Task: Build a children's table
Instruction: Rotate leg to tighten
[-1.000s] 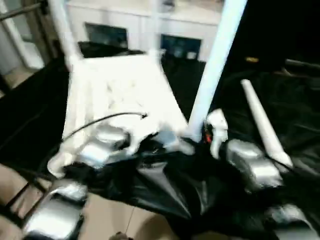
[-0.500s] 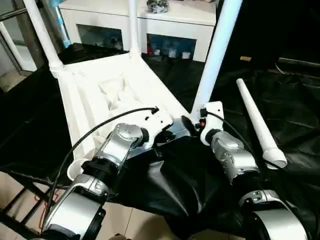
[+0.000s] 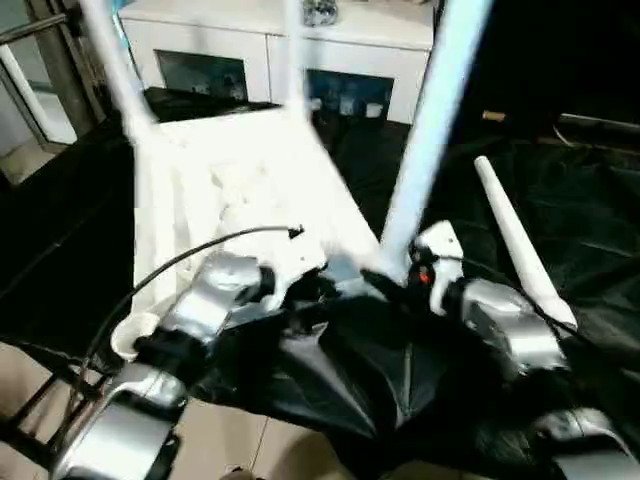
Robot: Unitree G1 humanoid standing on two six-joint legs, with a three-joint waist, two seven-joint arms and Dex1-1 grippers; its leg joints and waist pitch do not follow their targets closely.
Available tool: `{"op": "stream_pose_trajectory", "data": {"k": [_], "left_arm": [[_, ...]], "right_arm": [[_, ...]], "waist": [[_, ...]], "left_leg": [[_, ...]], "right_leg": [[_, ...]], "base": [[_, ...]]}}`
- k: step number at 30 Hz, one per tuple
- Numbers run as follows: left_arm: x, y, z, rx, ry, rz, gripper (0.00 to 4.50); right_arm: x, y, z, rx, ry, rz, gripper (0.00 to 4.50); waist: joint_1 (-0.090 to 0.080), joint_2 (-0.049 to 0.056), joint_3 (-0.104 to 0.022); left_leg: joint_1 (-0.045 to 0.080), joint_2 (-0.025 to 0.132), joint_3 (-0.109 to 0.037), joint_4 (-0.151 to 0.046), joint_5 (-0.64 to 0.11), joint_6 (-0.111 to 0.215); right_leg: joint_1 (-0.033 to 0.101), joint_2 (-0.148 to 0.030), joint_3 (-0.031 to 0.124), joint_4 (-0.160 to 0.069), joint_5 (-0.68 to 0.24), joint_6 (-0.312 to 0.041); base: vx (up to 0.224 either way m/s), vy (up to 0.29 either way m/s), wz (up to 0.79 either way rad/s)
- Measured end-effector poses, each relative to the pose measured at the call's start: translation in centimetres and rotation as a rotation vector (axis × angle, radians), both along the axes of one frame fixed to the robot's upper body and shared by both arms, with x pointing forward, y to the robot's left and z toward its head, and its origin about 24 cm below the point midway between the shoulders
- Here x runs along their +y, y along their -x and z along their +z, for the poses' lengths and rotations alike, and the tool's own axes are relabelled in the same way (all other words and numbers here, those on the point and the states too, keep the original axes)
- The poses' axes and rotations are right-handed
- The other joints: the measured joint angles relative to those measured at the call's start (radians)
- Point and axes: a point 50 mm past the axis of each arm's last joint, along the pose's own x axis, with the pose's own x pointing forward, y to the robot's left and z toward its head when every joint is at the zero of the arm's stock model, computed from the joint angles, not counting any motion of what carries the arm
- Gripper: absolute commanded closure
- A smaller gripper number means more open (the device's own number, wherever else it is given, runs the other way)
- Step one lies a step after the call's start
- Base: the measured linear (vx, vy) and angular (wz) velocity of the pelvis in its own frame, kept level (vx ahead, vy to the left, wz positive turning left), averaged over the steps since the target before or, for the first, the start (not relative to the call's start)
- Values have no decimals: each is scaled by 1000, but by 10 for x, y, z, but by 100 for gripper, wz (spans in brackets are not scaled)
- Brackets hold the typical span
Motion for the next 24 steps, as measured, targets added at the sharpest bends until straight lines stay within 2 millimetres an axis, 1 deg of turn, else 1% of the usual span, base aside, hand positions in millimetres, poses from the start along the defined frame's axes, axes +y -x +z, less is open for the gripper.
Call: {"op": "stream_pose_trajectory", "data": {"k": [4,7,9,11,12,15,18,20,22,24], "left_arm": [[12,8,0,54,6,-84,450],[15,11,0,77,1,-120,450],[18,14,0,95,-2,-150,450],[20,15,0,102,-1,-159,450],[20,16,0,101,-1,-161,450],[21,17,0,105,-1,-170,450],[22,17,0,111,-1,-173,450],[23,18,0,114,-1,-176,450],[23,18,0,113,-1,-176,450],[23,18,0,110,-2,-171,450]], "right_arm": [[-4,15,2,22,4,164,52],[-6,21,3,50,6,231,52],[-8,26,5,72,19,293,52],[-7,27,6,78,8,309,52],[-7,27,6,80,4,312,68],[-6,28,6,90,-6,320,87],[-6,29,6,98,-11,324,122],[-6,29,6,105,-12,322,132],[-5,30,5,104,-15,322,152],[-2,30,4,102,-23,311,160]], "waist": [[4,2,0],[9,2,0],[16,2,0],[21,2,0],[23,2,0],[25,1,1],[27,1,1],[27,1,1],[27,1,1],[26,1,1]], "left_leg": [[-1,0,0,0,0,0],[-1,0,0,1,0,0],[-1,0,0,1,0,0],[-1,0,0,1,0,0],[-1,0,0,1,0,0],[-1,0,0,0,0,0],[-1,0,0,0,0,0],[-1,0,0,0,0,0],[-1,0,0,0,0,0],[-1,0,0,0,0,0]], "right_leg": [[0,0,0,0,0,0],[0,0,0,0,0,0],[0,0,0,0,-2,3],[0,0,0,0,-2,3],[0,0,0,0,-2,3],[0,0,0,0,-2,2],[0,0,0,0,-1,1],[0,0,0,0,-1,1],[0,0,0,0,-1,2],[0,0,0,0,-2,2]], "base": [[0,0,0],[0,0,0],[0,0,0],[0,0,0],[0,0,0],[0,0,0],[0,0,0],[0,0,0],[0,0,0],[0,0,0]]}}
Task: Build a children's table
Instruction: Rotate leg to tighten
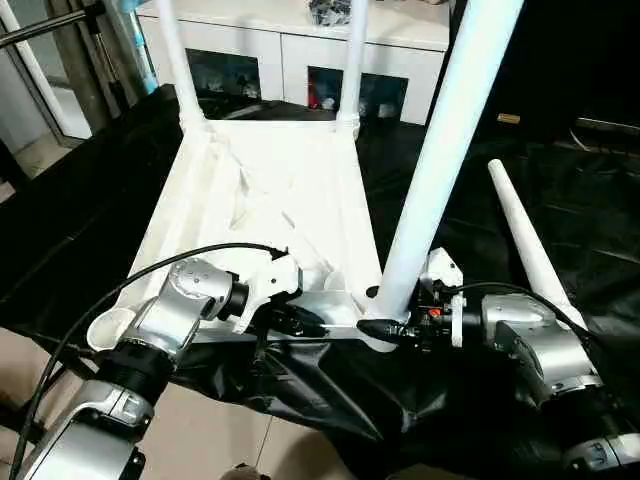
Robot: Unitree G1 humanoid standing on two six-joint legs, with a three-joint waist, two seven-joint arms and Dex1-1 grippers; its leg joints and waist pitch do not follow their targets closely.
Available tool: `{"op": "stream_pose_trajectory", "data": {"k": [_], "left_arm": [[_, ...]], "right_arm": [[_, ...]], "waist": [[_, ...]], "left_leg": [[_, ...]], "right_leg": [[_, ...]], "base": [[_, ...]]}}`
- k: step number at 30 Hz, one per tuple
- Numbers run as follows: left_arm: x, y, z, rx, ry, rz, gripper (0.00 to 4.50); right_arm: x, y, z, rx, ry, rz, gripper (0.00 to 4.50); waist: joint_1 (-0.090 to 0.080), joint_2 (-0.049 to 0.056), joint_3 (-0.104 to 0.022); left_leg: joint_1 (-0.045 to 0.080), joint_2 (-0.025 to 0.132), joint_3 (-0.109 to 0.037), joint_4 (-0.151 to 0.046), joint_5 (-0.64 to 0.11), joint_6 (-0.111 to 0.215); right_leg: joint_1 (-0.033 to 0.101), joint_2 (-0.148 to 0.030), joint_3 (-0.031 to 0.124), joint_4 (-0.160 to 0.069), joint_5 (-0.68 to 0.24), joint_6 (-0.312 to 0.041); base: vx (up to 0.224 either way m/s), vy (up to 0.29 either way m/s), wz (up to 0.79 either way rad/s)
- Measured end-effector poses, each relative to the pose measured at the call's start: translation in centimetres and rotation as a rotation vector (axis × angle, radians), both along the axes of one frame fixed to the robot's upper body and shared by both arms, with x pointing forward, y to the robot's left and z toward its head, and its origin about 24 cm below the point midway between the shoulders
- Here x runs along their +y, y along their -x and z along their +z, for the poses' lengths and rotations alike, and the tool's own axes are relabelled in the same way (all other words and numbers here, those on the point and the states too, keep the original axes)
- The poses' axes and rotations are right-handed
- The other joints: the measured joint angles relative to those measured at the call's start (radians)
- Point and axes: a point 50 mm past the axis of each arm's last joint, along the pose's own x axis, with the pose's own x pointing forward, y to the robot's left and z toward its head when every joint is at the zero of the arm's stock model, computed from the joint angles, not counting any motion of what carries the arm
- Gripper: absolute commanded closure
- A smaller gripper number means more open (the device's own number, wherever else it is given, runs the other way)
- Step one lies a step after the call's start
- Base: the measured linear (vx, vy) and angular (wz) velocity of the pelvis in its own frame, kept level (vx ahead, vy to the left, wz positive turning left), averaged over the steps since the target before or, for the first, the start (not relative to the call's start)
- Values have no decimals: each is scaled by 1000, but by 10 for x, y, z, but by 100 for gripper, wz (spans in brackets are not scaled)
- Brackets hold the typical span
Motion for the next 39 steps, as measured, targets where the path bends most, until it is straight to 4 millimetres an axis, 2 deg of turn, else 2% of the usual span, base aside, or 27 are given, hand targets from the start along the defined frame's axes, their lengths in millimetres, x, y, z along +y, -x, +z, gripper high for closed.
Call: {"op": "stream_pose_trajectory", "data": {"k": [2,4,7,15,16,17,23,29,33,39], "left_arm": [[0,-1,-1,-10,-1,22,450],[-3,-7,-3,-45,-3,105,450],[-12,-21,-3,-81,-1,246,450],[-36,-38,-3,-122,-8,438,450],[-37,-38,-3,-124,-7,441,450],[-38,-38,-3,-127,-8,444,450],[-36,-40,-1,-144,-7,470,450],[-27,-37,0,-135,-2,400,450],[-16,-28,0,-104,6,296,450],[-10,-17,0,-58,7,138,450]], "right_arm": [[2,-2,-2,-5,-1,-32,164],[6,-11,-6,-27,3,-163,166],[17,-34,-6,-66,22,-397,170],[34,-62,-7,-56,25,-765,170],[34,-62,-7,-62,23,-775,115],[34,-62,-8,-64,16,-783,115],[37,-63,-8,-76,15,-759,48],[26,-55,-8,-101,1,-594,48],[15,-41,-8,-106,-10,-414,48],[5,-24,-3,-91,-3,-185,48]], "waist": [[-2,0,0],[-8,-1,-1],[-36,-1,0],[-49,-1,-1],[-48,0,-1],[-47,1,-1],[-48,1,-2],[-46,2,-2],[-38,2,-1],[-11,2,-1]], "left_leg": [[1,0,0,0,0,0],[3,0,0,1,0,0],[3,-1,0,3,0,0],[2,-1,-2,3,0,0],[2,-1,-2,3,0,0],[2,-1,-2,3,0,0],[1,-1,-2,0,0,0],[0,-1,-2,0,0,0],[0,-1,-2,-1,0,0],[-2,-1,-2,0,0,0]], "right_leg": [[0,0,0,0,-1,1],[2,0,1,0,-1,2],[1,-1,0,0,-1,3],[1,-1,0,0,-1,2],[1,-1,0,0,-1,2],[1,-1,0,0,0,1],[0,0,-1,0,3,-4],[-1,0,-1,0,3,-4],[-1,0,-1,0,2,-3],[-1,0,0,-1,2,-4]], "base": [[0,0,0],[0,0,0],[0,0,0],[0,0,0],[0,0,0],[0,0,0],[0,0,0],[0,0,0],[0,0,0],[0,0,0]]}}
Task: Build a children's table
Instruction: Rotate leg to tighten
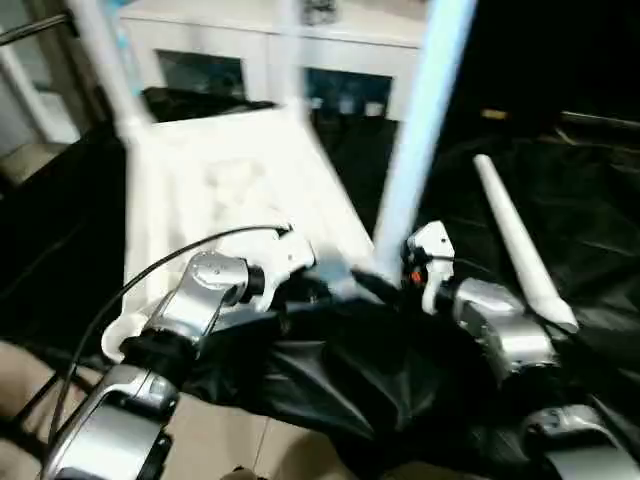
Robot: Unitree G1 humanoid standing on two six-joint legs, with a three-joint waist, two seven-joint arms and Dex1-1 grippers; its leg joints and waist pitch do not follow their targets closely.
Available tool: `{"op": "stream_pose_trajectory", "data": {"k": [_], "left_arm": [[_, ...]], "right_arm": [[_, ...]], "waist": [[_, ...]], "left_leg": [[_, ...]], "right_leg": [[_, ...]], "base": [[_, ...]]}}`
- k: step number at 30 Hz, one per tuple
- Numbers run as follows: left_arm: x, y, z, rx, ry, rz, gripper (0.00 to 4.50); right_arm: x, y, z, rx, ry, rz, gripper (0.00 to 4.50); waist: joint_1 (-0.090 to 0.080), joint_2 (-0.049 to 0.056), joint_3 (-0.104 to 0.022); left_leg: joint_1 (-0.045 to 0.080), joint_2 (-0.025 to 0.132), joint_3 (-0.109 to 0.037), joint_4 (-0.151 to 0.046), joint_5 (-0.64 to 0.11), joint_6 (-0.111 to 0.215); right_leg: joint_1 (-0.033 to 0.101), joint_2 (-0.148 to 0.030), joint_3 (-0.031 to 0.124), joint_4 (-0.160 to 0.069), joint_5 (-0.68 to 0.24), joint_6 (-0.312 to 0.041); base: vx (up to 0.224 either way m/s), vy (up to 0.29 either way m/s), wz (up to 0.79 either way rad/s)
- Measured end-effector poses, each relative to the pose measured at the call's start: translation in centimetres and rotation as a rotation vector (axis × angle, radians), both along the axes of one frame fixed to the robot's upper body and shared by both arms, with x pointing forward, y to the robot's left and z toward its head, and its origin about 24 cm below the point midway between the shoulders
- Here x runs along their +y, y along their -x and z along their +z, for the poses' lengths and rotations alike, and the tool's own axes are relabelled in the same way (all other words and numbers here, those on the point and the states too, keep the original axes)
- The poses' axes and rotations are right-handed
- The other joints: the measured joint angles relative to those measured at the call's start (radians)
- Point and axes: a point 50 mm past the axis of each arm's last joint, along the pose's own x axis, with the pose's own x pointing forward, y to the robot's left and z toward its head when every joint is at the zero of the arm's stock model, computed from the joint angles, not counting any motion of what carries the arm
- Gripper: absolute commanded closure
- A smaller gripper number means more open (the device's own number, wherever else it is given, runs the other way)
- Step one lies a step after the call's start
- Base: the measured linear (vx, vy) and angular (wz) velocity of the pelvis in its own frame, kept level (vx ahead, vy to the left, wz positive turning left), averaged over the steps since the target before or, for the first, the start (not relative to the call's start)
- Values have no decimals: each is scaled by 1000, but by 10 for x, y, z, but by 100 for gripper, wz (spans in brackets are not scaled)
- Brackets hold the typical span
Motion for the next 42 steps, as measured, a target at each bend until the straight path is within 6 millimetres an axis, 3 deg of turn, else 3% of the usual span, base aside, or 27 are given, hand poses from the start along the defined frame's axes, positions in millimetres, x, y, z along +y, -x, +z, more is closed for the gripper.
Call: {"op": "stream_pose_trajectory", "data": {"k": [5,7,18,22,26,28,30,33,38,40,42], "left_arm": [[7,7,0,44,-4,-83,450],[8,7,1,50,-3,-94,450],[9,9,1,68,1,-121,450],[9,9,0,63,1,-107,450],[6,2,-3,20,-1,-3,450],[-2,-8,-3,-11,0,101,450],[-10,-11,-4,-30,-2,144,450],[-19,-18,-4,-46,-4,217,450],[-27,-21,-3,-67,-8,263,450],[-28,-21,-3,-68,-7,267,450],[-29,-21,-2,-70,-7,265,450]], "right_arm": [[-6,13,4,31,30,154,48],[-7,14,4,43,35,176,73],[-7,17,5,65,40,186,159],[-4,17,3,68,25,167,167],[2,6,-2,56,18,-3,169],[10,-12,-3,41,27,-193,170],[12,-20,-4,35,37,-291,172],[19,-30,-4,41,19,-434,173],[23,-37,-3,25,24,-530,173],[24,-37,-4,16,20,-545,117],[24,-37,-5,23,12,-547,95]], "waist": [[14,0,0],[14,0,0],[16,0,0],[15,0,0],[6,-1,0],[-15,-1,0],[-25,-1,0],[-29,-1,0],[-28,0,-1],[-27,0,-1],[-26,0,-1]], "left_leg": [[0,0,0,0,0,0],[0,0,0,0,0,0],[0,0,0,0,0,0],[0,0,0,0,0,0],[3,0,0,1,0,0],[3,0,-1,2,1,-1],[4,0,-1,2,1,-1],[4,0,-1,1,1,-1],[3,0,-1,1,1,-1],[3,0,-1,1,0,0],[3,0,-1,0,0,0]], "right_leg": [[0,0,0,0,0,0],[0,0,0,0,0,0],[0,0,0,0,-1,1],[0,0,0,0,-1,1],[2,0,0,1,-3,5],[1,0,0,1,-3,5],[2,0,0,0,-3,5],[2,0,0,1,-3,5],[2,0,0,1,-2,4],[2,0,1,1,0,0],[2,0,0,1,0,0]], "base": [[0,0,0],[0,0,0],[0,0,0],[0,0,0],[0,0,0],[0,0,0],[0,0,0],[0,0,0],[0,0,0],[0,0,0],[0,0,0]]}}
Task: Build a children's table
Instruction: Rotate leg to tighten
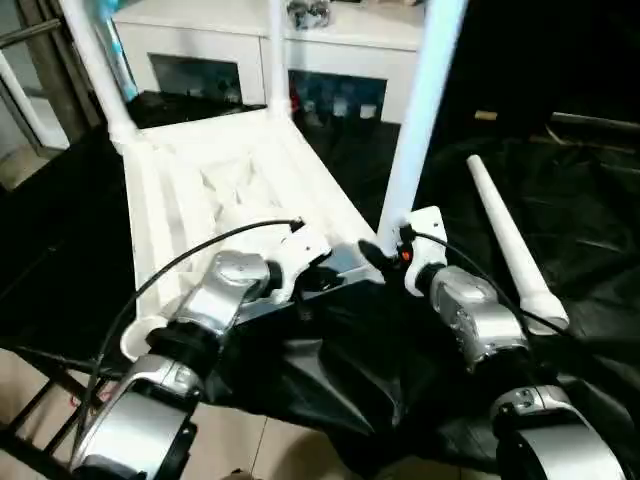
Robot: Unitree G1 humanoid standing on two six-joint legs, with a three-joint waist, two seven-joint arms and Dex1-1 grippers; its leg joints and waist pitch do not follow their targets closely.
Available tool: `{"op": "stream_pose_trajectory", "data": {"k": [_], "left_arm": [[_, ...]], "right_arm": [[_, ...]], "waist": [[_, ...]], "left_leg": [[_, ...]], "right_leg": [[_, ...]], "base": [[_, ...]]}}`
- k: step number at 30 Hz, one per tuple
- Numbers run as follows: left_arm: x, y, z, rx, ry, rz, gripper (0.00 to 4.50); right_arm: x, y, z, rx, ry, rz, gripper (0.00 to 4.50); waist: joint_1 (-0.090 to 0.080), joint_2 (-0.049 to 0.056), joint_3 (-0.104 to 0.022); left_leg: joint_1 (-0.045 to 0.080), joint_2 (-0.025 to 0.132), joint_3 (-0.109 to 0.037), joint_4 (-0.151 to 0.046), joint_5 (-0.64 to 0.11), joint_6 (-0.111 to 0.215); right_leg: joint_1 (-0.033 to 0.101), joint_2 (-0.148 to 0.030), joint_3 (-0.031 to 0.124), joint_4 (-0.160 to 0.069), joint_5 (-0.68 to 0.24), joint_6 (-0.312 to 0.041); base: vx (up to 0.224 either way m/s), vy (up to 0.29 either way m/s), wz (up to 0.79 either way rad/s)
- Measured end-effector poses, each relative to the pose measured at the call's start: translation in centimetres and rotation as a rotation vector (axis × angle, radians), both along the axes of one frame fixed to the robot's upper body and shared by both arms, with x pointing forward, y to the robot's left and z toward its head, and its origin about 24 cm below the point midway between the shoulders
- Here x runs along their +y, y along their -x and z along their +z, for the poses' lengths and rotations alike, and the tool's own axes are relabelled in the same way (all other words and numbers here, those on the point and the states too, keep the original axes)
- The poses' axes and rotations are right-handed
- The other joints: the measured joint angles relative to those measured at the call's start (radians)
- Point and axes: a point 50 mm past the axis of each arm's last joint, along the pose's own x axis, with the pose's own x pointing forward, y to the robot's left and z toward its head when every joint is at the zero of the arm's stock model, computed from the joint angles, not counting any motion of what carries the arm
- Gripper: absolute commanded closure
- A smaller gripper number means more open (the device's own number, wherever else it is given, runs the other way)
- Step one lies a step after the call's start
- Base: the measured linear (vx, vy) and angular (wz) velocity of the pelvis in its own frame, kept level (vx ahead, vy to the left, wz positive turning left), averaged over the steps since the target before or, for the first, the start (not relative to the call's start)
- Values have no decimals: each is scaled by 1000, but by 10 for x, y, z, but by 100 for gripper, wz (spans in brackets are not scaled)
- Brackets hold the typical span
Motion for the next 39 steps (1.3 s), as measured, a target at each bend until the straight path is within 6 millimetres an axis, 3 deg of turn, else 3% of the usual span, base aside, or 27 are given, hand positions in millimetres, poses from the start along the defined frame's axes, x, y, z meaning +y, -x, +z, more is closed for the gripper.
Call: {"op": "stream_pose_trajectory", "data": {"k": [3,12,23,29,30,39], "left_arm": [[-1,0,0,-2,-1,0,450],[13,8,2,26,9,-128,450],[28,24,2,106,13,-330,450],[34,26,4,114,6,-367,450],[34,27,4,117,7,-371,450],[35,27,3,119,7,-370,450]], "right_arm": [[0,0,0,-5,-5,16,60],[-20,20,1,-30,-33,286,60],[-30,47,7,41,-50,646,60],[-30,51,9,59,-38,692,100],[-30,51,9,63,-39,697,130],[-29,52,8,75,-44,684,166]], "waist": [[0,0,0],[9,0,0],[37,-1,1],[40,-3,2],[41,-3,2],[42,-3,2]], "left_leg": [[0,0,0,0,0,0],[-2,0,0,-4,-1,1],[-2,1,1,-2,0,1],[-3,1,1,-2,-1,1],[-3,1,1,-2,-1,1],[-3,1,1,-2,-1,1]], "right_leg": [[0,0,0,0,0,0],[-2,0,-1,-1,-1,1],[-2,0,-1,-1,-1,1],[-2,0,-1,-1,-2,2],[-2,0,-1,-1,-2,2],[-2,0,-1,-1,-2,2]], "base": [[0,0,0],[0,0,0],[0,0,0],[0,0,0],[0,0,0],[0,0,0]]}}
